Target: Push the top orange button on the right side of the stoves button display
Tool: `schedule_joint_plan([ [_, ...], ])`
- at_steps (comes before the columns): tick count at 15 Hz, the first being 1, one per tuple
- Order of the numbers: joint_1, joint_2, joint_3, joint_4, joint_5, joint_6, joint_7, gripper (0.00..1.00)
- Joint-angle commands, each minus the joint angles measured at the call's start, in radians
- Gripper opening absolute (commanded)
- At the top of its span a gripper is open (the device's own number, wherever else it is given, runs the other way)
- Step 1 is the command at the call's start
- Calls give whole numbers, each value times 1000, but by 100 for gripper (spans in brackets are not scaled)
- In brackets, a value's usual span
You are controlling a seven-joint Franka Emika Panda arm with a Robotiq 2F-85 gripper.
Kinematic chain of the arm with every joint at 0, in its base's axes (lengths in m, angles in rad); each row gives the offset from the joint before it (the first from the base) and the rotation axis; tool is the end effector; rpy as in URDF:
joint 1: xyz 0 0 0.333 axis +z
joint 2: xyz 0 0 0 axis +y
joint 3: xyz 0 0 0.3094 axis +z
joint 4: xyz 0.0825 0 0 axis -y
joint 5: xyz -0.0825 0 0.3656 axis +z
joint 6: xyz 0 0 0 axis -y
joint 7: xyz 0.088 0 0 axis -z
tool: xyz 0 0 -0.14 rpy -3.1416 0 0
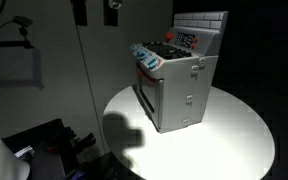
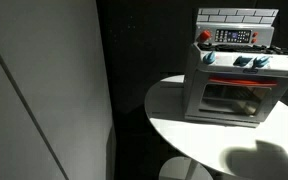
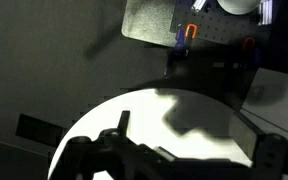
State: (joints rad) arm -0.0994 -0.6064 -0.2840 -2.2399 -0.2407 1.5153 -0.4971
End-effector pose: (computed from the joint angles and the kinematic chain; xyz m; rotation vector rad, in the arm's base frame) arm 0.2958 -0.1743 0.5339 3.1009 0.2742 -0.2443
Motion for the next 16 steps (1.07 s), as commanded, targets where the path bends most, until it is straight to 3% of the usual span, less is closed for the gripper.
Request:
schedule_joint_plan([
  [1,5,0,-3,3,-1,-3,2,100],
  [10,20,11,31,-20,6,31,42,100],
  [16,40,39,89,-67,21,110,144,100],
])
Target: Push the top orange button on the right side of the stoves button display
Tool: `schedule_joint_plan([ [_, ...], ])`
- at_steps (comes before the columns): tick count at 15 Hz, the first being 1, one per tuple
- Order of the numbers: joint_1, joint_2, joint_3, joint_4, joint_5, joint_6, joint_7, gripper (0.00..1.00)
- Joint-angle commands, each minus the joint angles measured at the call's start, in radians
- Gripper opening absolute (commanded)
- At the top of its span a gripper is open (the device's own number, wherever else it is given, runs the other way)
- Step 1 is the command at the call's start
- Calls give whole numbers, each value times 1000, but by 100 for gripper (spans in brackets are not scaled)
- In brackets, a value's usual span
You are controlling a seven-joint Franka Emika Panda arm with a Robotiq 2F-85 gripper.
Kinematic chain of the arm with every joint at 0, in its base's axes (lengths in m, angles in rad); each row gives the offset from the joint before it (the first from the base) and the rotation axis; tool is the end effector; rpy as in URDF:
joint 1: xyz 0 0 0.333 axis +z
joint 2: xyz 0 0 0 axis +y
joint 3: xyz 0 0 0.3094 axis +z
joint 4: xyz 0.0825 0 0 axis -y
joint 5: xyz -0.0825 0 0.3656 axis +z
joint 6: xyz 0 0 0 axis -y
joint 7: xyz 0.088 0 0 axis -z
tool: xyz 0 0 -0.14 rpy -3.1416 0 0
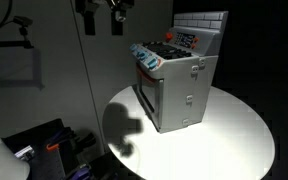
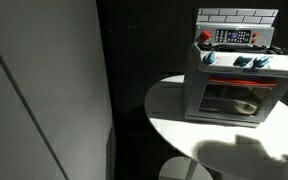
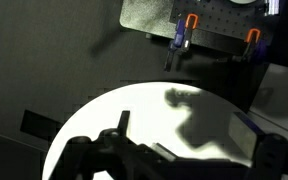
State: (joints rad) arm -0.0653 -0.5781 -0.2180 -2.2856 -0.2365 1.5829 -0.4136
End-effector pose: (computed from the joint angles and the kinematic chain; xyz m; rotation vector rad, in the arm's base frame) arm 0.3219 -0.1378 0.5142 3.0493 0.2932 -0.2523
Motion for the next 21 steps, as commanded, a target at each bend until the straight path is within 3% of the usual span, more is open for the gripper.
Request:
schedule_joint_plan([
  [1,6,15,34,-32,22,65,87,100],
  [15,-22,93,142,-104,70,514,479,100],
  [21,-22,102,149,-101,66,511,470,100],
])
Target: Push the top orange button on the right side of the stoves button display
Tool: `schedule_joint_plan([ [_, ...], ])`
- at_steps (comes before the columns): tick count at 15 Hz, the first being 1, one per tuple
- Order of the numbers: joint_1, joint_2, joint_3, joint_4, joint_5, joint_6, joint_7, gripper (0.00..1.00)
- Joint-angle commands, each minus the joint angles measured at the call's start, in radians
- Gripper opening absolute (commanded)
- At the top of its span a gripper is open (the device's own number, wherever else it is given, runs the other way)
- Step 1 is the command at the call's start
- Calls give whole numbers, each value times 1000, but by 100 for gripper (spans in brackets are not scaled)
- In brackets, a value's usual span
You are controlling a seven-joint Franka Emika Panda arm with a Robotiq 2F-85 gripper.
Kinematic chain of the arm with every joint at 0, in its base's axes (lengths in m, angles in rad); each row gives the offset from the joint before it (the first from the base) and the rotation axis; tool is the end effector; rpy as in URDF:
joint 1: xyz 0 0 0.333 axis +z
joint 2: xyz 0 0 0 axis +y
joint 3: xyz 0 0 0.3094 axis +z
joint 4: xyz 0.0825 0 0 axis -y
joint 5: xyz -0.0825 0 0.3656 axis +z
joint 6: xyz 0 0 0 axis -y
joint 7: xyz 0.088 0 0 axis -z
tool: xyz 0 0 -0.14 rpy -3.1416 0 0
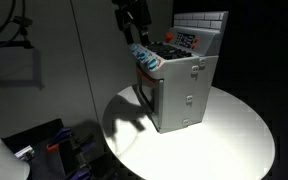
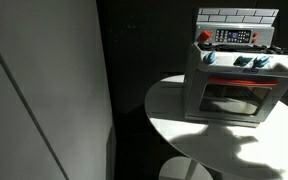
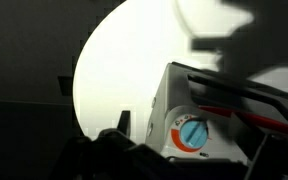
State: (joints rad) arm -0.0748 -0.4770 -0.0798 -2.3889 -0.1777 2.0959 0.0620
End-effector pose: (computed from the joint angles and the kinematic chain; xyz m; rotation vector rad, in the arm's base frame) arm 0.4089 -0.0792 0.4797 2.9904 -0.2037 0.2679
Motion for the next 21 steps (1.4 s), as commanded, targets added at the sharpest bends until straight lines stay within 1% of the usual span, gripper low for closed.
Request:
schedule_joint_plan([
  [1,-13,1,11,2,7,-2,-5,100],
  [7,-16,51,17,37,30,36,63,100],
  [12,-16,114,25,76,66,108,135,100],
  [15,-21,168,32,126,73,145,183,100],
  [21,-35,291,42,237,45,217,298,100],
])
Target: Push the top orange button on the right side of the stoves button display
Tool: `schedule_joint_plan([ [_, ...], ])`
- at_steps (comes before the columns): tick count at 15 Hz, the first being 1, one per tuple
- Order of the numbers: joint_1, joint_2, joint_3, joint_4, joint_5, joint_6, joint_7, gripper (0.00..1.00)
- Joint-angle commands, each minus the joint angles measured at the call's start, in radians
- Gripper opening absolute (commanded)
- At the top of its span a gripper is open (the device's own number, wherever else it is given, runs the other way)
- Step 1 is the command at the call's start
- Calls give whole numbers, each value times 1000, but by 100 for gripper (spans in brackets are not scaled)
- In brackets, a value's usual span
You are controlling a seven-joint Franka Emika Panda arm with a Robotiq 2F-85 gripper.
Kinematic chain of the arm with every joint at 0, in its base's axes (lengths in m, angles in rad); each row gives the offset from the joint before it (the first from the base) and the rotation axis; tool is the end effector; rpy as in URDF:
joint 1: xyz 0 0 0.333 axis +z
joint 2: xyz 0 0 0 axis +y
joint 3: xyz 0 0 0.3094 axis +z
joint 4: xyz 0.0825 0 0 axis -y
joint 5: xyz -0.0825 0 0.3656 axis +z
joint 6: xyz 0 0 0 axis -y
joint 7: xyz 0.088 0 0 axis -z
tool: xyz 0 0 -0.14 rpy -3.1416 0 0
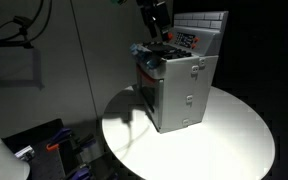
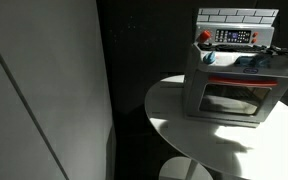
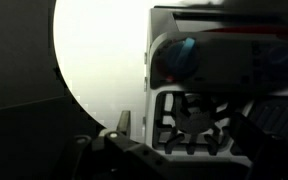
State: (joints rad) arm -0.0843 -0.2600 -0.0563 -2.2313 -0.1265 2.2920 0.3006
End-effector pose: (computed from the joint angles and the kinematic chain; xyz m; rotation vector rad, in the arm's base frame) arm 0.4910 -0.0767 0.4816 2.9812 -0.5632 0.5003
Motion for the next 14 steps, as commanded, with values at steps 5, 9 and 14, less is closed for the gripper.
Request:
schedule_joint_plan([
  [5,-28,174,15,157,-31,83,170,100],
  [9,-21,242,7,218,-75,117,261,100],
  [14,-6,309,-7,296,-150,109,365,100],
])
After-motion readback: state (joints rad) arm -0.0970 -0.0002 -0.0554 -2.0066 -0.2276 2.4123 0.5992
